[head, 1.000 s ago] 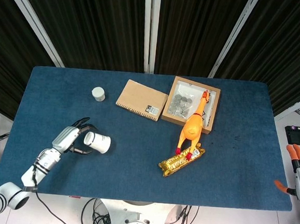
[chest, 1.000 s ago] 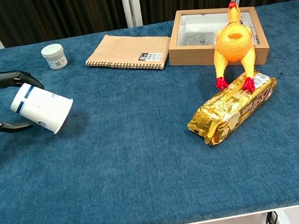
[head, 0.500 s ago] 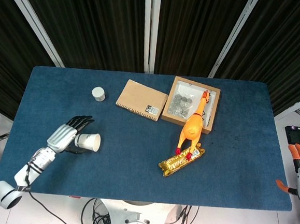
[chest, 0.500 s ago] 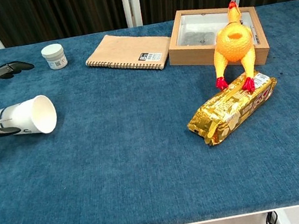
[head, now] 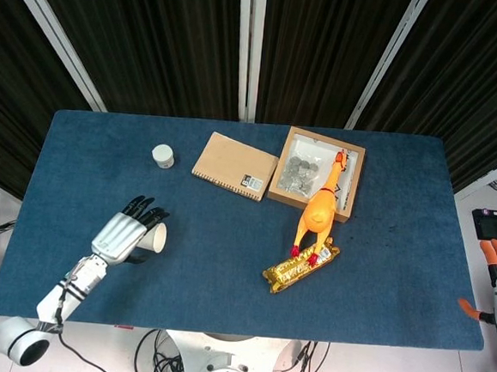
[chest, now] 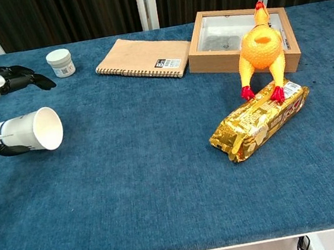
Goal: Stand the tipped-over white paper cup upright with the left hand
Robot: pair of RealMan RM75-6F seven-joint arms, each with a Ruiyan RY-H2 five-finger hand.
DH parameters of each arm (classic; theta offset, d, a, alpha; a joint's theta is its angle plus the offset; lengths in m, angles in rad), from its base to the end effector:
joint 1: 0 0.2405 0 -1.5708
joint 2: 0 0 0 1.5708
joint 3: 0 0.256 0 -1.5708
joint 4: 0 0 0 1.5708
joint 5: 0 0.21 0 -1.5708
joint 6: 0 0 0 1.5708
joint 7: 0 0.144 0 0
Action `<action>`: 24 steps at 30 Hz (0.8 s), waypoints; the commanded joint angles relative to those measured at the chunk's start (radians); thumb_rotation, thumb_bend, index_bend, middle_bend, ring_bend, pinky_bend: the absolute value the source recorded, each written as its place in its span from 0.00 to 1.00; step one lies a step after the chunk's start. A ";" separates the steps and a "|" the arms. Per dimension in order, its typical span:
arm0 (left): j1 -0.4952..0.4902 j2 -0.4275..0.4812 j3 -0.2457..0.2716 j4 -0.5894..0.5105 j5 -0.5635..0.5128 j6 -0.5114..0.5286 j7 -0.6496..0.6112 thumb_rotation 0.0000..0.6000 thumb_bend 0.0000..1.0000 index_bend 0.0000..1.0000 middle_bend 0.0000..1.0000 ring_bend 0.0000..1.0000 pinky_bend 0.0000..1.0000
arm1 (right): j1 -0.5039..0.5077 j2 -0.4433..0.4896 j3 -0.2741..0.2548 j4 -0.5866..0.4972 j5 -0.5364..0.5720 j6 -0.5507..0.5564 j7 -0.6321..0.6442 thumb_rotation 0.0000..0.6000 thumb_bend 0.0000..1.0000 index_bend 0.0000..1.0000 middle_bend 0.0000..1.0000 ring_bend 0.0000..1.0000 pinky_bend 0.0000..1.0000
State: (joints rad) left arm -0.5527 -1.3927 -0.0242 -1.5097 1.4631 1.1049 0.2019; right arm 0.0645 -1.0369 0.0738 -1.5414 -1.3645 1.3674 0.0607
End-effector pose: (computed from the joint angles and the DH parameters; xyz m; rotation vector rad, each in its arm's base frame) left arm -0.2102 0.2877 0.0254 -1.9432 -0.7928 -0.9198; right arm -0.3562 -0.1786 0.1934 1.3007 -0.9643 0.7154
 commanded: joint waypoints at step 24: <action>-0.056 -0.009 -0.051 -0.062 -0.230 -0.127 0.192 1.00 0.16 0.24 0.24 0.00 0.05 | 0.012 -0.014 -0.004 0.025 0.012 -0.044 0.003 1.00 0.08 0.00 0.00 0.00 0.00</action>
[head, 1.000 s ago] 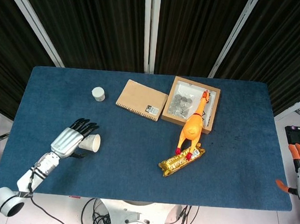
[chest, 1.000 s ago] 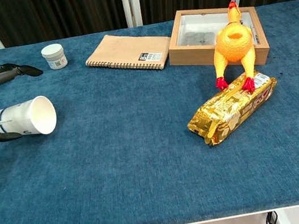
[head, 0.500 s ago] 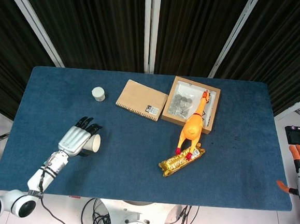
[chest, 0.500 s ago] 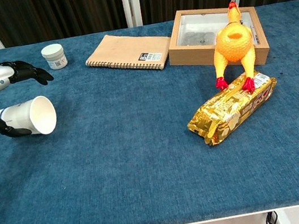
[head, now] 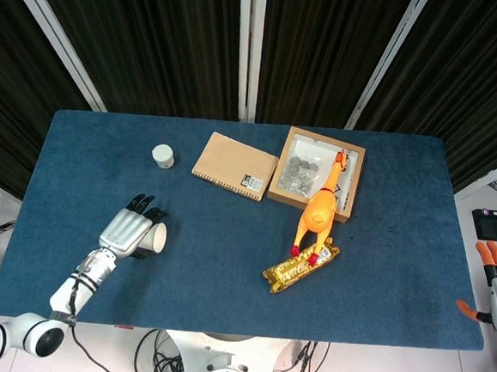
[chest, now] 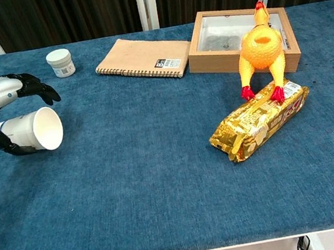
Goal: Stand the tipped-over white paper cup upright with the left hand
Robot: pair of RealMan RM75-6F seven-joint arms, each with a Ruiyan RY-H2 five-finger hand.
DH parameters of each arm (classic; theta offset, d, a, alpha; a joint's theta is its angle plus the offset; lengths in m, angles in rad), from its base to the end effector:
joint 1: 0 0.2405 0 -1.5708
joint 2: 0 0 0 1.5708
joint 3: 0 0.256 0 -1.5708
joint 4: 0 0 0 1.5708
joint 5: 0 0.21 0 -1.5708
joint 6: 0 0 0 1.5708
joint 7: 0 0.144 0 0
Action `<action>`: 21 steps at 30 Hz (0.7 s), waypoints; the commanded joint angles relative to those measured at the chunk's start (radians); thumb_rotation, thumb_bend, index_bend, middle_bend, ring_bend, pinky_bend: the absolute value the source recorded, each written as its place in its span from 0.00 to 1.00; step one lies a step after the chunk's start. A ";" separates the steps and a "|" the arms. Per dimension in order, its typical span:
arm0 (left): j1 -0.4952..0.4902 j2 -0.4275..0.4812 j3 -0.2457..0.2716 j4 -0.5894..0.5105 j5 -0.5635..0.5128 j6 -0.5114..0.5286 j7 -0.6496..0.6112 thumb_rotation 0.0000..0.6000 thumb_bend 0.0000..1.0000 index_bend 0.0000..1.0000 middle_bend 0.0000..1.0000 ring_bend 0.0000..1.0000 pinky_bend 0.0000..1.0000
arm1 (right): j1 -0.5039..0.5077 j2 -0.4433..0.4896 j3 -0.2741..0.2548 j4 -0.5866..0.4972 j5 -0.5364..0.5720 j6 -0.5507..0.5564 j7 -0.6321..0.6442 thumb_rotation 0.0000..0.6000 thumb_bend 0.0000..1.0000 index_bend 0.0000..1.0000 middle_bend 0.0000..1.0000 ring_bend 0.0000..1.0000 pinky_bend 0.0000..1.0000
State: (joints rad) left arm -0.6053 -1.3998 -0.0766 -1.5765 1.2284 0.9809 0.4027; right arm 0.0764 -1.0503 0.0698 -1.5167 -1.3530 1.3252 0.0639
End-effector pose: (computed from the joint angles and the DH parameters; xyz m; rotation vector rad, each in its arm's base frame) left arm -0.2014 0.3030 0.0139 -1.9379 -0.8494 -0.7538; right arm -0.3628 -0.1812 0.1873 1.3144 -0.9918 0.6849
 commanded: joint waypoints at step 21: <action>0.033 -0.046 -0.027 0.082 0.212 0.138 -0.502 1.00 0.19 0.42 0.42 0.04 0.07 | 0.005 0.001 0.003 0.004 0.016 -0.019 0.002 1.00 0.09 0.00 0.00 0.00 0.00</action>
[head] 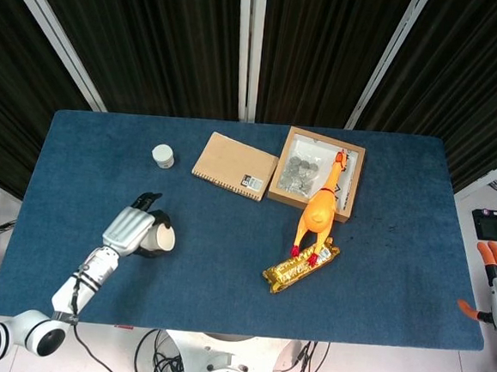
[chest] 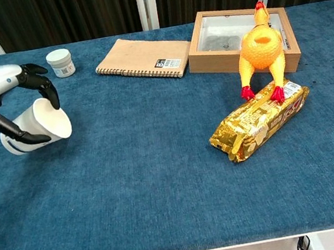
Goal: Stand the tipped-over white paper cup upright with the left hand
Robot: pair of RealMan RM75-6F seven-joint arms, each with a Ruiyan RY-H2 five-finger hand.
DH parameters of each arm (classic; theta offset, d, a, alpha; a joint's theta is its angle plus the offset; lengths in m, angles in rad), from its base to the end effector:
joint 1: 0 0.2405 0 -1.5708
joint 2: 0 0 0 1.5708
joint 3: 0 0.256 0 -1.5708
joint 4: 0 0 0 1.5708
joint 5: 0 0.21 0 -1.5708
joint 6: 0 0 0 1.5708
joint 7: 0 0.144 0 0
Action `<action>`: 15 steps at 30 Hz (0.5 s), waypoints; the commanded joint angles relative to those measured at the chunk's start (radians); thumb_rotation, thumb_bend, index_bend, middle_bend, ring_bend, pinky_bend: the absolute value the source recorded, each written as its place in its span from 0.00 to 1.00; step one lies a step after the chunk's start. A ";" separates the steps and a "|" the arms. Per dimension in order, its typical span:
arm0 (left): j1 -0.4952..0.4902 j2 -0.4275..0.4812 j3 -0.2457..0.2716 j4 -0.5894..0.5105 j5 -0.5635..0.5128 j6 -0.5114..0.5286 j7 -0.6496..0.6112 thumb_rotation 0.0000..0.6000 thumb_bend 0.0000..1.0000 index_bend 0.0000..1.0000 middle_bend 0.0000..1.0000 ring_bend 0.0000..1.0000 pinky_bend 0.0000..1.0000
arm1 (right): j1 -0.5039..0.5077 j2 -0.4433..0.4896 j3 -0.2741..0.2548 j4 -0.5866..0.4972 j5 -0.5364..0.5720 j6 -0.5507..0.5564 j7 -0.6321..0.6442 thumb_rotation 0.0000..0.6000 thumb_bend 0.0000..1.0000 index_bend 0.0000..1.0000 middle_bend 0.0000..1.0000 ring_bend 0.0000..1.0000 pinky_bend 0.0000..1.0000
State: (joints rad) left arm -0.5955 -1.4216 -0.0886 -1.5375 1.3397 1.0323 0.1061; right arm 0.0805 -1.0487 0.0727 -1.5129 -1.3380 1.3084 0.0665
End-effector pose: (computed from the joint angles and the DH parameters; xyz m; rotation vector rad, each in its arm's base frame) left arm -0.1926 0.3055 0.0162 -1.8638 -1.0207 -0.9983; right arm -0.3655 -0.1828 0.1879 1.3069 -1.0039 0.6730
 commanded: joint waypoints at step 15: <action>0.075 -0.316 -0.093 0.527 0.138 0.330 -0.798 1.00 0.19 0.41 0.41 0.04 0.02 | 0.006 -0.001 0.000 -0.017 0.007 -0.009 -0.025 1.00 0.09 0.00 0.00 0.00 0.00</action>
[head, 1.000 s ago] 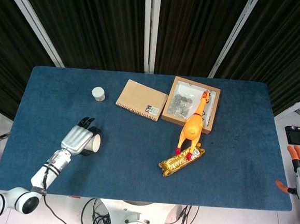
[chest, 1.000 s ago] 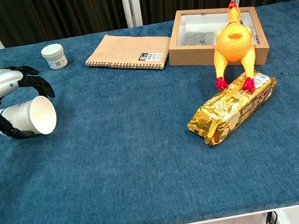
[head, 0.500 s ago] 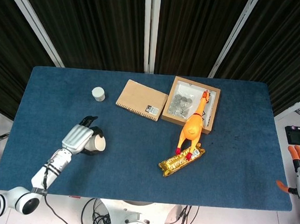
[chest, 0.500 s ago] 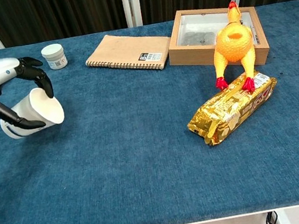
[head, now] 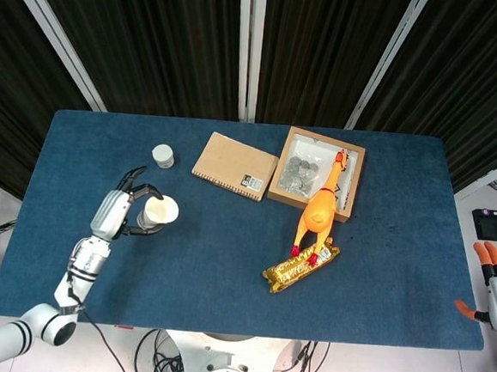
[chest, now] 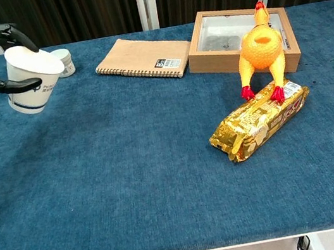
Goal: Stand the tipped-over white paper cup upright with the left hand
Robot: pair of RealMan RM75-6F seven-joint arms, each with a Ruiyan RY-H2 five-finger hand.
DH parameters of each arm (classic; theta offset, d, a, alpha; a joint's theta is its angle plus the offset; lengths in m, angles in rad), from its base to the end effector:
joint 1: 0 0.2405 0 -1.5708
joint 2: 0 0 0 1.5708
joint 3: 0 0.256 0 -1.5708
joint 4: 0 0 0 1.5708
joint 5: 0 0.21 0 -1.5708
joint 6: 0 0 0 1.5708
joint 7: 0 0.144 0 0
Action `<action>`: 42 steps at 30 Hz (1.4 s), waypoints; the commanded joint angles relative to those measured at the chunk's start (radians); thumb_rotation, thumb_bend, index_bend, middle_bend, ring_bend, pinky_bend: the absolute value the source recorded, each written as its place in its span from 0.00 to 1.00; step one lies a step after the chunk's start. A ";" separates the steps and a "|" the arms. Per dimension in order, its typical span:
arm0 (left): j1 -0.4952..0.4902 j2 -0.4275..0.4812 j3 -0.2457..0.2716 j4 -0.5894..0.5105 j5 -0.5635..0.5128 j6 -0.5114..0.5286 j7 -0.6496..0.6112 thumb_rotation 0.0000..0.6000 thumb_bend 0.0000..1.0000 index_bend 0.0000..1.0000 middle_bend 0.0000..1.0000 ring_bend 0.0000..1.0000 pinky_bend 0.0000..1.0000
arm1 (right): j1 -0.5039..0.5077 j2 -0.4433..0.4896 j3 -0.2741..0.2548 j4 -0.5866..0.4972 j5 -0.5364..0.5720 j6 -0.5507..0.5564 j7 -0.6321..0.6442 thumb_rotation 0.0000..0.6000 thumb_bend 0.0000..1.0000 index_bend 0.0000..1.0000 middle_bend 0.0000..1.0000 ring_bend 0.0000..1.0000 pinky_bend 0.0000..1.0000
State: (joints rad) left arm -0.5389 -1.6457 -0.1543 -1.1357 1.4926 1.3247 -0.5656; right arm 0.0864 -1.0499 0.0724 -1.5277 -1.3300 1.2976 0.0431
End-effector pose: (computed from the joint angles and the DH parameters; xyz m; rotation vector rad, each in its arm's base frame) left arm -0.2158 0.3283 0.0197 -1.4393 -1.2436 -1.5964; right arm -0.3633 -0.1842 0.1843 1.3157 -1.0086 0.6613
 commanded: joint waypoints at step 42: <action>0.034 -0.225 0.030 0.447 0.002 0.020 -0.347 1.00 0.18 0.13 0.27 0.04 0.02 | 0.006 -0.003 -0.004 0.005 -0.010 -0.001 -0.005 1.00 0.10 0.00 0.00 0.00 0.00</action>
State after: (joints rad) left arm -0.5054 -1.8702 -0.1251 -0.6896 1.4952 1.3462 -0.9107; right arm 0.0920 -1.0526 0.0691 -1.5229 -1.3405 1.2967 0.0385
